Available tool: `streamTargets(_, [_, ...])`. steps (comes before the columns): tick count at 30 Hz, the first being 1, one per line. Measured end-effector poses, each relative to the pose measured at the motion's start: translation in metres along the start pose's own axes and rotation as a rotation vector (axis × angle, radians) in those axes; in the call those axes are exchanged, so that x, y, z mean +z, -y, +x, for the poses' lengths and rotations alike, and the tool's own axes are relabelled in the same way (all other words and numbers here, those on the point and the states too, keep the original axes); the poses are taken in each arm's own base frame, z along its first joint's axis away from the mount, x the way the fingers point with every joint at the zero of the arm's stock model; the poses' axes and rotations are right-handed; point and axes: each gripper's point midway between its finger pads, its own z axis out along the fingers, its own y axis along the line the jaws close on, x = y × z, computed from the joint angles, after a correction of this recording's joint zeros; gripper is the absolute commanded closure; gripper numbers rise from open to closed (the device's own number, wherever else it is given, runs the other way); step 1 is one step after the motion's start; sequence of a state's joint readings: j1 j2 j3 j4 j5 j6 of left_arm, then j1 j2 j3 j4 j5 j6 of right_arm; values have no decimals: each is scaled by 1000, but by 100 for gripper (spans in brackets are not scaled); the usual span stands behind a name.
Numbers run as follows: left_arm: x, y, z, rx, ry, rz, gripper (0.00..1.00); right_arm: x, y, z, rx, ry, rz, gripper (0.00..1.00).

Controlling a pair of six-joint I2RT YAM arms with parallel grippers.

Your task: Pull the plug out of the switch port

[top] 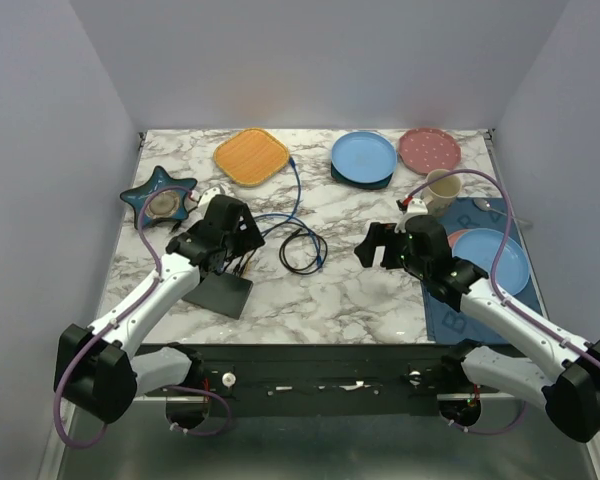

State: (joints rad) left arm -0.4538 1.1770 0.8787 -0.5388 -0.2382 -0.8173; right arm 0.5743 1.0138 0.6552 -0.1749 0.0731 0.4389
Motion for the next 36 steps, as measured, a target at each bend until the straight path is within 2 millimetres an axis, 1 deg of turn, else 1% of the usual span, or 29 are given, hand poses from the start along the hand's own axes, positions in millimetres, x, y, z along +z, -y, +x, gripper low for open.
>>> streamTargets(4, [-6, -5, 3, -5, 13, 12, 1, 1, 0, 1, 3, -4, 1, 0])
streamTargets(6, [-7, -9, 5, -9, 13, 4, 13, 1, 0, 1, 4, -4, 1, 0])
streamTargets(7, [-6, -11, 7, -9, 11, -4, 17, 1, 0, 1, 5, -4, 0, 0])
streamTargets(8, [-6, -12, 8, -9, 8, -11, 18, 1, 0, 1, 5, -5, -2, 0])
streamTargets(11, [-2, -19, 14, -1, -14, -42, 15, 0, -1, 2, 5, -6, -9, 0])
streamTargets(17, [17, -30, 33, 17, -86, -113, 12, -5, -1, 2, 5, 8, -18, 0])
streamTargets(24, [43, -39, 52, 44, -166, -184, 11, -7, -3, 1, 7, 14, -27, 0])
streamTargets(29, [56, -36, 53, 58, -191, -210, 13, -7, -4, 2, 7, 10, -33, 0])
streamTargets(30, [59, -35, 52, 63, -196, -215, 14, -7, -4, 2, 7, 10, -34, 0])
streamTargets(31, [62, -33, 52, 65, -200, -218, 18, -8, -4, 2, 7, 10, -34, 0])
streamTargets(33, [69, -32, 53, 74, -210, -226, 21, -8, -4, 2, 7, 11, -35, 0])
streamTargets(36, [77, -35, 59, 89, -232, -243, 28, -8, -4, 3, 7, 12, -35, 0])
